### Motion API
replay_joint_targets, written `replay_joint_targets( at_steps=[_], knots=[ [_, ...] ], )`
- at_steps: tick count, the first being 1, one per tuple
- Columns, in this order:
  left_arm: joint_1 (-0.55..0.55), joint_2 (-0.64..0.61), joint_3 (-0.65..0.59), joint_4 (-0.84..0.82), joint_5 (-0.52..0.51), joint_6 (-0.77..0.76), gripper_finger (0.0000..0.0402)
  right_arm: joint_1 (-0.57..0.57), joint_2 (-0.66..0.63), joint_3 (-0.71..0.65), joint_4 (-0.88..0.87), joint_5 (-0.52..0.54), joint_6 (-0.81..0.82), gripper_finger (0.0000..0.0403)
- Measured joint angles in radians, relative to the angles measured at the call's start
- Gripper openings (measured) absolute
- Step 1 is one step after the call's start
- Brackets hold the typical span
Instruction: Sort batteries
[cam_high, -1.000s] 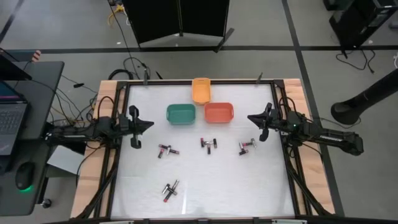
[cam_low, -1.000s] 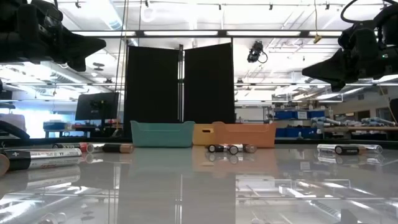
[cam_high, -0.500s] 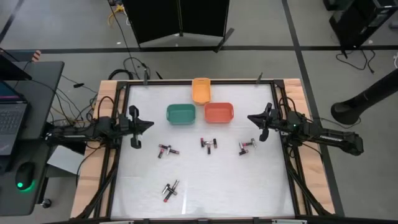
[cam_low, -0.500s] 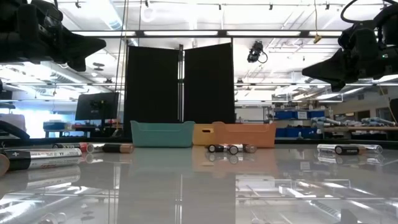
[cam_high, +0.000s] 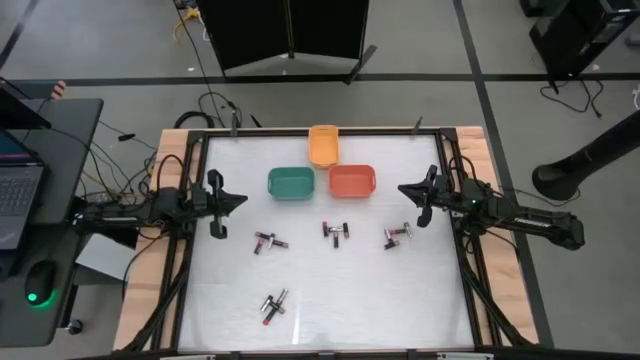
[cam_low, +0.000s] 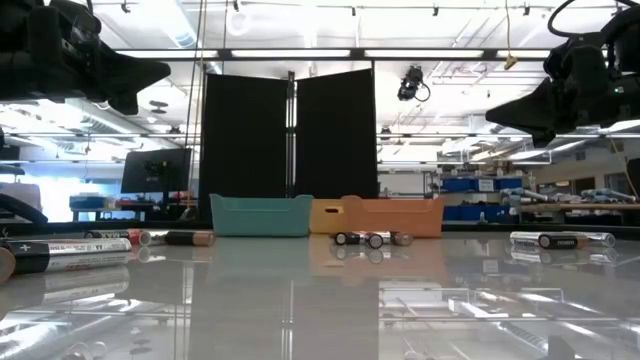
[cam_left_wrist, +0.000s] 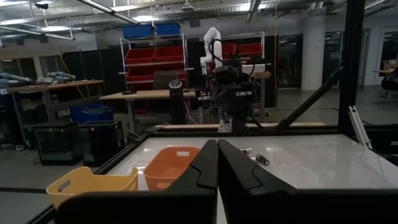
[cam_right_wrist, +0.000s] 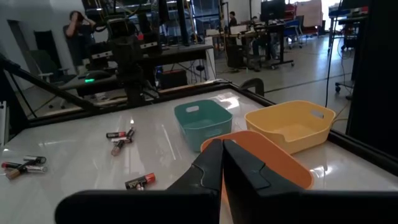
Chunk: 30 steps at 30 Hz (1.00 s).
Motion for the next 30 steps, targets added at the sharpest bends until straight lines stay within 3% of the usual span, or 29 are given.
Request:
replay_joint_targets(
  at_steps=[22, 30],
  knots=[
    [0.0, 0.0, 0.0, -0.002, 0.0, 0.0, 0.001, 0.0, 0.003, 0.0, 0.089, 0.015, -0.015, 0.0017],
    [0.0, 0.0, 0.0, -0.002, 0.0, 0.0, 0.001, 0.047, 0.127, 0.06, 0.037, -0.002, 0.002, 0.0009]
  ],
)
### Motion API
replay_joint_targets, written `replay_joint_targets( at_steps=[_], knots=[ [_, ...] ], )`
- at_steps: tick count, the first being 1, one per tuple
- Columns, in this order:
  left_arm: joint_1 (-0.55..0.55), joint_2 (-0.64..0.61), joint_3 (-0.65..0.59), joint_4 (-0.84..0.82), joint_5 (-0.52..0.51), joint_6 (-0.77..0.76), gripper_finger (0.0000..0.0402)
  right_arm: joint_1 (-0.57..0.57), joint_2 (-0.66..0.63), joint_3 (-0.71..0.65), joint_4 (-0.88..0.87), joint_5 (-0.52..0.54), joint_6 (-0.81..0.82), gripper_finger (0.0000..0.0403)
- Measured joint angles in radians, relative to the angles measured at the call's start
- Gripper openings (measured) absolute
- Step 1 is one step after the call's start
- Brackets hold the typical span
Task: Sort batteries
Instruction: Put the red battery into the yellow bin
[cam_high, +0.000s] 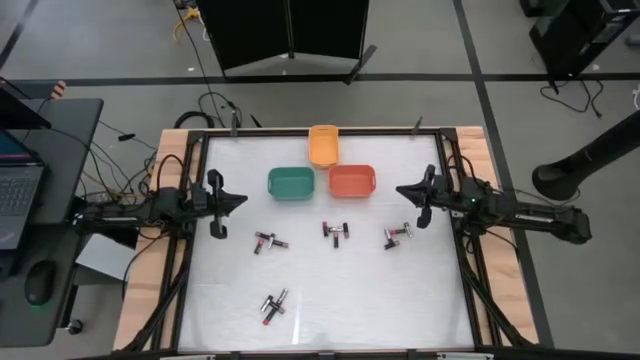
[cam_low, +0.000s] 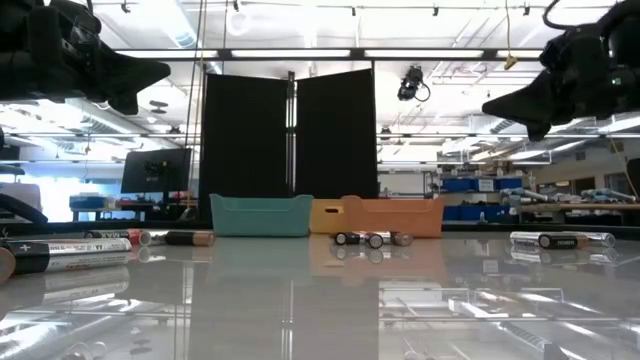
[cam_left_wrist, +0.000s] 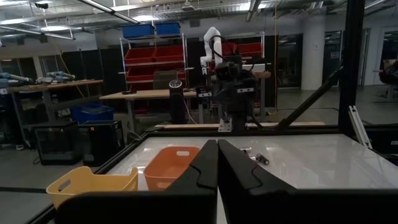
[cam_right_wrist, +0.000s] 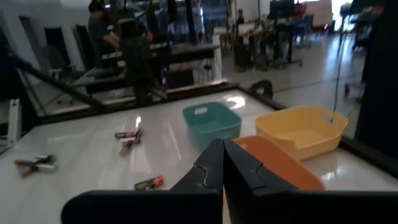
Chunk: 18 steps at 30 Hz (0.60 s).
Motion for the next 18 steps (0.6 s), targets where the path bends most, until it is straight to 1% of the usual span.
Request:
replay_joint_targets(
  at_steps=[3, 7, 12, 16, 18],
  knots=[
    [0.0, 0.0, 0.0, -0.001, 0.0, 0.0, 0.001, 0.031, 0.09, 0.082, -0.096, 0.002, 0.031, 0.0008],
    [0.0, 0.0, 0.0, -0.005, 0.0, 0.0, 0.001, 0.087, 0.235, 0.214, -0.266, 0.034, 0.072, 0.0008],
    [0.0, 0.0, 0.0, -0.046, 0.0, -0.004, 0.001, 0.184, 0.433, 0.363, -0.424, 0.056, 0.114, 0.001],
    [0.0, 0.0, 0.0, -0.075, 0.0, -0.006, 0.001, 0.259, 0.58, 0.446, -0.559, 0.127, 0.178, 0.0022],
    [0.0, 0.0, 0.0, -0.082, 0.0, -0.006, 0.001, 0.289, 0.646, 0.475, -0.593, 0.132, 0.209, 0.0031]
  ],
)
